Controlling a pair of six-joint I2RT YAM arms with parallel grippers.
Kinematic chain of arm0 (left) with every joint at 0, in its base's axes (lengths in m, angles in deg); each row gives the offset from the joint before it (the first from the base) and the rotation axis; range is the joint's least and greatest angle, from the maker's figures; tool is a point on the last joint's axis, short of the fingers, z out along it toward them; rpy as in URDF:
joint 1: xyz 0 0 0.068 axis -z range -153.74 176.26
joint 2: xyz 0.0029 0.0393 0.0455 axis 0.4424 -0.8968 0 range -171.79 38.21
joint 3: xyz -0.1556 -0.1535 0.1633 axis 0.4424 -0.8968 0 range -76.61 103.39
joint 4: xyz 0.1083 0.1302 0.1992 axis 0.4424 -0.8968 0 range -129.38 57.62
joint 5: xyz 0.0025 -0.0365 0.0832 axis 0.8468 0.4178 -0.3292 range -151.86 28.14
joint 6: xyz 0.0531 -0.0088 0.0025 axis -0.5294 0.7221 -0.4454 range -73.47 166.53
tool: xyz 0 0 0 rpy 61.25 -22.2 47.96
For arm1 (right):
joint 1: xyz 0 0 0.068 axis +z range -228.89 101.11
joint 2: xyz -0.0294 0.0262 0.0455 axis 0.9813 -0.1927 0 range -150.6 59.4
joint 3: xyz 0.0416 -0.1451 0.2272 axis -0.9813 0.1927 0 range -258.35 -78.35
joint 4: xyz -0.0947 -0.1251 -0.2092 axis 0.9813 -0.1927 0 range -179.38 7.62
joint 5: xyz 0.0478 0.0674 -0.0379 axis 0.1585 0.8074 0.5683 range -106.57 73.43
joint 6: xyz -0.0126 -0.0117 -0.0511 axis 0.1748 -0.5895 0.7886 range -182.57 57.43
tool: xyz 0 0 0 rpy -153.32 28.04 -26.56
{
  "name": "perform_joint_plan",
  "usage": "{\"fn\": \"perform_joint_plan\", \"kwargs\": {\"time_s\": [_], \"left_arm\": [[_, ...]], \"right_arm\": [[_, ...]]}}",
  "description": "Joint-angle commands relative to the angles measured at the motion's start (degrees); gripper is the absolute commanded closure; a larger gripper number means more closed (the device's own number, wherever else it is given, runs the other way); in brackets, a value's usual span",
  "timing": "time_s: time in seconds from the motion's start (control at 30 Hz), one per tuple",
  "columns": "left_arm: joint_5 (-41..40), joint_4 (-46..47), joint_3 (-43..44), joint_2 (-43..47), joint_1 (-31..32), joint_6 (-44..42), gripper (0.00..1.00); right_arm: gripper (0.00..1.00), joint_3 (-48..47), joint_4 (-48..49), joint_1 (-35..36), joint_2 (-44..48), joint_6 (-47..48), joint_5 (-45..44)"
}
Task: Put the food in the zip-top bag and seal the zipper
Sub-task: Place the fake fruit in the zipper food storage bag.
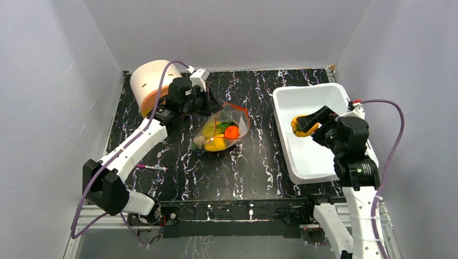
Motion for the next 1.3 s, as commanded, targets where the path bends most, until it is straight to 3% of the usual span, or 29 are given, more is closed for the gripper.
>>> {"fn": "perform_joint_plan", "kwargs": {"time_s": [0.0, 0.17, 0.67, 1.03, 1.27], "left_arm": [[1.29, 3.44, 0.19, 2.98, 0.29, 0.39, 1.0], [4.23, 7.16, -3.01, 5.65, 0.25, 3.09, 1.0], [5.9, 9.03, -7.5, 8.54, 0.3, 11.9, 1.0], [6.92, 10.25, -9.56, 9.54, 0.34, 14.68, 1.0], [7.6, 10.36, -9.44, 10.49, 0.41, 15.67, 1.0]], "right_arm": [[0.49, 1.02, 8.99, -0.18, 2.22, -3.61, 8.54], [0.47, -0.79, 9.46, -0.18, -1.63, -3.67, 14.2], [0.47, -1.22, 17.36, 3.93, -10.17, -9.58, 17.07], [0.47, -1.93, 23.17, 28.12, -14.84, -16.66, 3.22], [0.45, -3.91, 25.25, 35.78, -20.13, -16.68, -2.22]]}}
